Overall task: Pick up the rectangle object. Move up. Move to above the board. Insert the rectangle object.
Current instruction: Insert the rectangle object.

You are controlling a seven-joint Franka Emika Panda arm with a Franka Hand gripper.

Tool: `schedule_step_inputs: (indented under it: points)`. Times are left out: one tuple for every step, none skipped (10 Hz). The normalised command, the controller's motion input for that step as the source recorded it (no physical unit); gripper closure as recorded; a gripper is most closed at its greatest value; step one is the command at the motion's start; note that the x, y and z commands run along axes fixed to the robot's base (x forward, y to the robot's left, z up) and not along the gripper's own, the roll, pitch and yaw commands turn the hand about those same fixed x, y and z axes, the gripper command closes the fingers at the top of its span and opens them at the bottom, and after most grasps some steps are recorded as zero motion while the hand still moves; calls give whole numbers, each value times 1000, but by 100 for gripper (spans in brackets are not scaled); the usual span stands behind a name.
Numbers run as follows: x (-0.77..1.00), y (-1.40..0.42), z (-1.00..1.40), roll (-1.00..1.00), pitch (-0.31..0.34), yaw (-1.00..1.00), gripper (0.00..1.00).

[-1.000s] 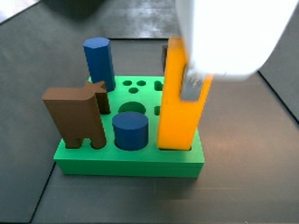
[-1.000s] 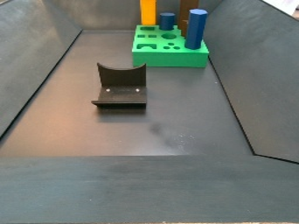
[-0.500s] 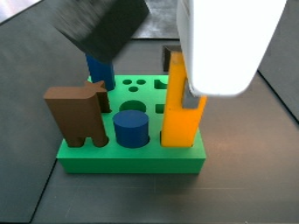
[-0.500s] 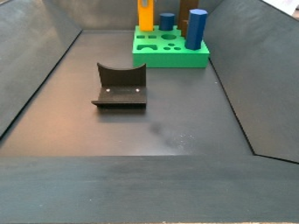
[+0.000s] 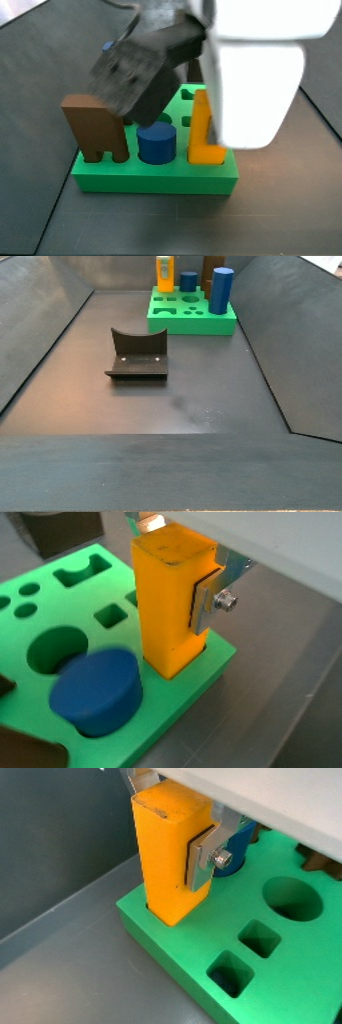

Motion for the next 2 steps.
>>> schedule_step_inputs:
  points:
    - [0, 0, 20, 0, 0, 0, 100]
    - [0, 0, 0, 0, 0, 0, 100]
